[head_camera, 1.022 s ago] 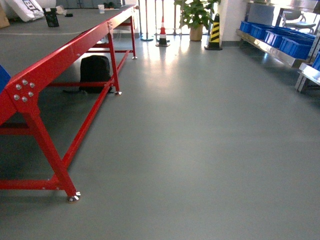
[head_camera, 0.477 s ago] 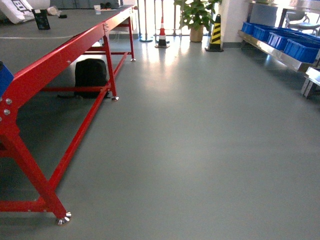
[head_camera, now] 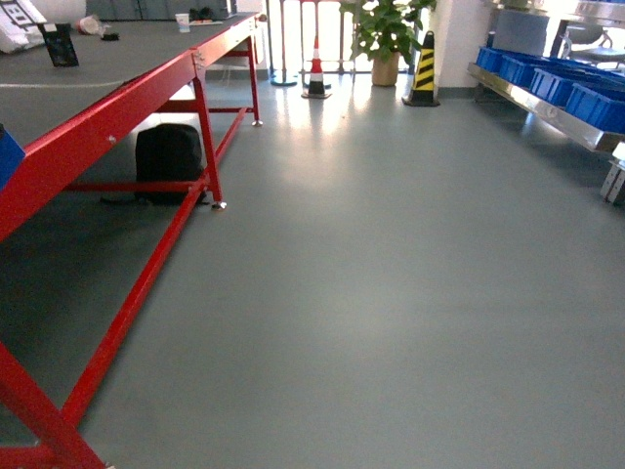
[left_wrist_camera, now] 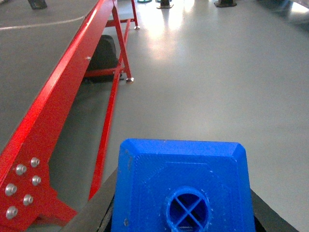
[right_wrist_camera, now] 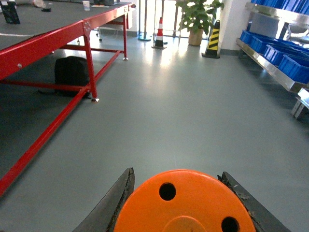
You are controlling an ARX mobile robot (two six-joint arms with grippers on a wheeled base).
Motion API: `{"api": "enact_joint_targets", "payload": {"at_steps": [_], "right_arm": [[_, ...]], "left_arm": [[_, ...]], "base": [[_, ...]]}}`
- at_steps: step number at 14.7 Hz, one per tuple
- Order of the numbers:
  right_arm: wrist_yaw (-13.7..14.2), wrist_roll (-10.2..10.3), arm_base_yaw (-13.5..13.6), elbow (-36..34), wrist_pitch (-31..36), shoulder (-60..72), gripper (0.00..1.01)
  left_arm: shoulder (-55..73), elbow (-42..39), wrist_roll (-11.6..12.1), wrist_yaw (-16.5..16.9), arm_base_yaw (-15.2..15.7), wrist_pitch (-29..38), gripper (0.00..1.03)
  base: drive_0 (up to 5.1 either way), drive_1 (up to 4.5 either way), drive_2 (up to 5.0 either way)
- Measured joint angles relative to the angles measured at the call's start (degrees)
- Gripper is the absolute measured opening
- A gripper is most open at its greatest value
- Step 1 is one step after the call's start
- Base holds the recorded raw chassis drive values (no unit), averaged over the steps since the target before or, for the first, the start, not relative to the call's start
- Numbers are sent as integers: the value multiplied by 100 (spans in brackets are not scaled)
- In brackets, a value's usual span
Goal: Sort blue parts and orange caps into right shelf containers
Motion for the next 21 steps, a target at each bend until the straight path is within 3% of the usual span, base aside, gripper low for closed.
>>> {"api": "enact_joint_targets", "payload": {"at_steps": [21], "right_arm": [[-2, 0, 0, 2, -9, 7, 44]], "left_arm": [[0, 4, 9, -15, 0, 7, 44]], "base": [[7, 440, -427]]}}
